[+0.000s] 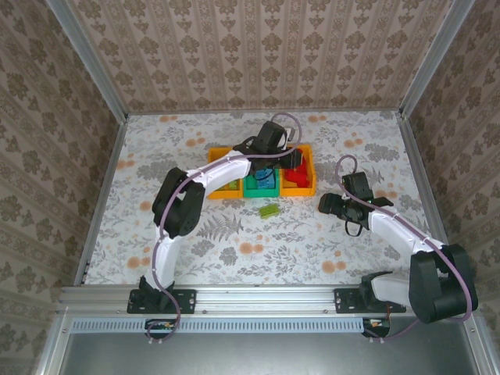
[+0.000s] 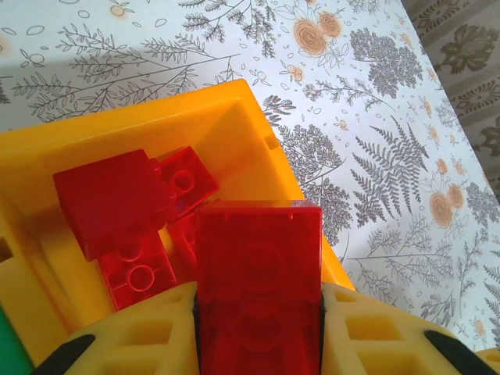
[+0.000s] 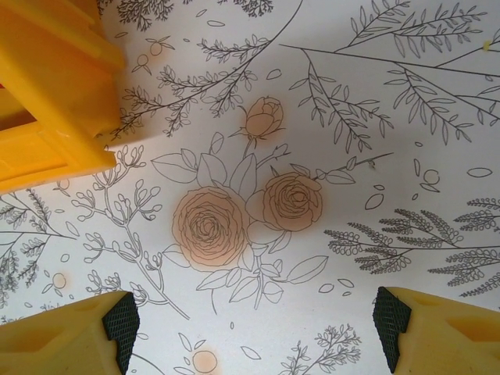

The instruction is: Sort the legos into containers by color

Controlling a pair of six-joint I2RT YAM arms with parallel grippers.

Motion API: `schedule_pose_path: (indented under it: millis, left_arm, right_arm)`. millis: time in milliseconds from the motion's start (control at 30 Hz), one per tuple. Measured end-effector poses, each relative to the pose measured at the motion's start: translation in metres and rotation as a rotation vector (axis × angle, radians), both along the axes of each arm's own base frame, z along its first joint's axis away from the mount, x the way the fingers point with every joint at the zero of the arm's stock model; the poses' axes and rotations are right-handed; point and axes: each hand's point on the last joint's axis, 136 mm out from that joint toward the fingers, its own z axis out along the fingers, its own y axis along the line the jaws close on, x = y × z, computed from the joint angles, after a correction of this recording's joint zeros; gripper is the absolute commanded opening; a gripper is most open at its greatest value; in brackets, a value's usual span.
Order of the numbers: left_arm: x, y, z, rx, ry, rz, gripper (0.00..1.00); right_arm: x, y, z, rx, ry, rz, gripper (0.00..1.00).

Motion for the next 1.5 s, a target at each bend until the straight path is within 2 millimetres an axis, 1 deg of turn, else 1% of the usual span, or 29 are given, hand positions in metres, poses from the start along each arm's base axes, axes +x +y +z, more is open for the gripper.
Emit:
schedule_pose_path:
  millis: [100,167,233,267,300,400,467,567,633,700,767,867,933,1000,1067,1200,1300,1400,1500]
  left_arm:
    - [0.000,-0.002,-0.005,-0.005,0.020,0.004,0.39]
    - [0.000,-0.002,-0.007,-0.010,0.032,0.007,0.47]
    - [-0.001,-0.003,-0.006,-0.017,0.036,0.005,0.73]
    - [-0.001,-0.005,-0.004,-0.031,0.039,0.004,0.83]
    - [0.000,-0.007,0.001,-0.044,0.030,0.000,0.99]
    - [-0.002,-0.012,0.013,-0.071,0.016,-0.006,1.00]
    - [-0.003,-0.008,0.013,-0.065,0.016,0.005,1.00]
    - [-0.006,0.008,0.010,-0.038,0.016,0.043,1.00]
    - [-0.012,0.022,0.012,-0.020,0.009,0.068,1.00]
    - [-0.019,0.036,0.022,-0.014,-0.008,0.092,1.00]
    - [-0.024,0.048,0.039,-0.026,-0.040,0.114,1.00]
    - [-0.032,0.068,0.066,-0.054,-0.097,0.148,1.00]
    - [-0.038,0.085,0.076,-0.064,-0.129,0.180,1.00]
    - [-0.043,0.104,0.075,-0.055,-0.142,0.215,1.00]
    - [-0.046,0.125,0.066,-0.032,-0.139,0.251,1.00]
    - [-0.055,0.169,0.034,0.035,-0.101,0.332,1.00]
    - [-0.066,0.198,0.017,0.075,-0.076,0.380,1.00]
    - [-0.078,0.223,0.014,0.101,-0.073,0.425,1.00]
    - [-0.086,0.251,0.022,0.102,-0.093,0.488,1.00]
  right_arm:
    - [0.001,0.002,0.001,0.008,-0.006,0.004,0.82]
    - [0.002,0.002,0.001,0.008,-0.008,0.004,0.82]
    - [0.002,0.002,0.001,0.011,-0.009,0.005,0.81]
    - [0.002,0.002,0.001,0.012,-0.009,0.006,0.81]
    - [0.002,0.002,0.001,0.012,-0.008,0.006,0.81]
    - [0.001,0.003,0.001,0.017,-0.008,0.009,0.80]
    - [0.002,0.005,0.001,0.026,-0.009,0.015,0.78]
    - [0.002,0.010,0.003,0.036,-0.022,0.032,0.78]
    - [0.001,0.019,0.008,0.040,-0.045,0.063,0.78]
    - [0.001,0.030,0.015,0.044,-0.073,0.106,0.79]
    - [0.001,0.042,0.020,0.050,-0.100,0.146,0.79]
    - [0.000,0.063,0.025,0.059,-0.130,0.214,0.79]
    - [-0.004,0.081,0.027,0.062,-0.146,0.274,0.79]
    - [-0.009,0.100,0.025,0.054,-0.150,0.346,0.80]
    - [-0.013,0.118,0.021,0.041,-0.137,0.404,0.81]
    - [-0.010,0.147,0.011,0.010,-0.098,0.473,0.88]
    - [-0.008,0.166,0.000,-0.041,-0.077,0.529,0.93]
    - [-0.008,0.188,-0.008,-0.092,-0.069,0.597,0.99]
    - [-0.005,0.206,-0.012,-0.127,-0.074,0.636,1.00]
